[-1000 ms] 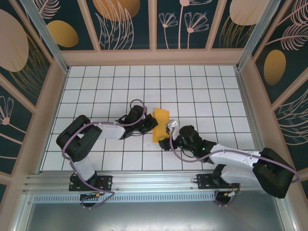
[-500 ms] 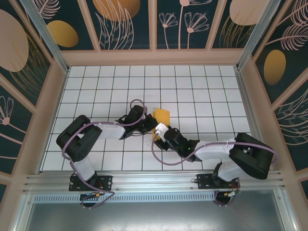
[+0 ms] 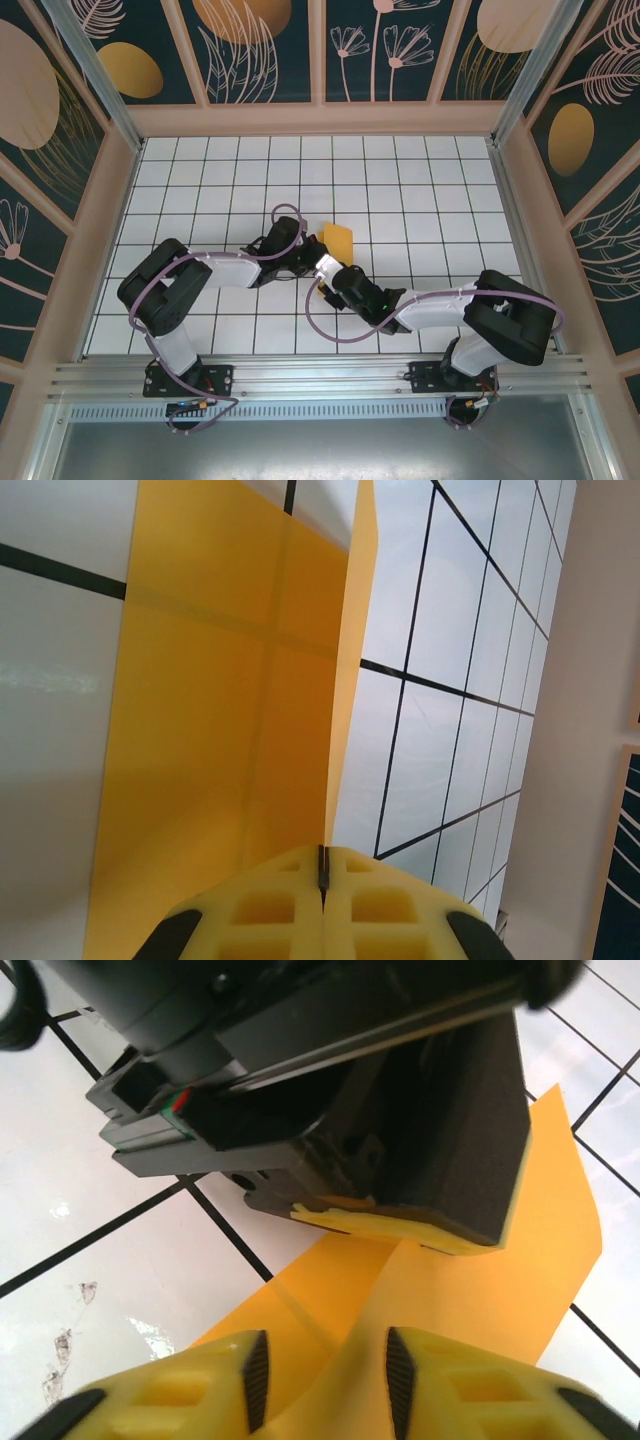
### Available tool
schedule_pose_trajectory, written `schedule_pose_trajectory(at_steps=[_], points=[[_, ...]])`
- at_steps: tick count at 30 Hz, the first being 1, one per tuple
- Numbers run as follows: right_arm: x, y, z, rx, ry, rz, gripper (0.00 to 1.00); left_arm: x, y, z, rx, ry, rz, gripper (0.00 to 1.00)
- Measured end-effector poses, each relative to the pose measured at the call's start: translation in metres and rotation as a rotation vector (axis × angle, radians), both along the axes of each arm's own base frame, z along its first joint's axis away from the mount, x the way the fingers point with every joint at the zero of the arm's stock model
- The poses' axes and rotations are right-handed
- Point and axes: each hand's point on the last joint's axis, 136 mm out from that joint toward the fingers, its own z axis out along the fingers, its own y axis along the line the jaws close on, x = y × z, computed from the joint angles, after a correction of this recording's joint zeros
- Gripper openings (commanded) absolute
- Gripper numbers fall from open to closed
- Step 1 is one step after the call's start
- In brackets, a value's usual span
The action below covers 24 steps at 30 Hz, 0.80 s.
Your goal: Fold a paper plane with a square sheet of paper (pick it up from the middle)
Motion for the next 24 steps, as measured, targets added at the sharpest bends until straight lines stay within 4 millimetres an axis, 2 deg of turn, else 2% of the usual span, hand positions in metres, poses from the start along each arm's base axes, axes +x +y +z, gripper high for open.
schedule_pose_trajectory(at_steps=[3,5,8,10,12,17,21,24], points=[[-0.001,0.000,-0.002,0.010,0.019,-0.007,0.23,0.002,0.001,0.000,0.012,-0.005,0.003,0.08],[-0.002,0.000,-0.003,0.020,0.037,-0.011,0.18,0.002,0.002,-0.002,0.028,-0.007,0.007,0.09],[-0.001,-0.001,-0.002,0.045,0.066,-0.020,0.10,0.004,0.003,-0.002,0.043,-0.014,0.006,0.22],[0.001,-0.002,0.000,0.070,0.084,-0.031,0.06,0.005,0.004,-0.002,0.050,-0.019,0.010,0.25],[0.004,-0.004,0.005,0.108,0.107,-0.041,0.05,0.006,0.005,-0.002,0.058,-0.022,0.012,0.34],[0.012,-0.007,0.022,0.248,0.187,-0.049,0.04,0.008,0.011,-0.005,0.088,-0.027,0.032,0.43],[0.016,-0.012,0.029,0.374,0.290,-0.036,0.04,0.014,0.015,0.010,0.083,-0.068,0.051,0.53],[0.019,-0.014,0.032,0.457,0.369,-0.029,0.04,0.017,0.016,0.024,0.070,-0.106,0.056,0.56]])
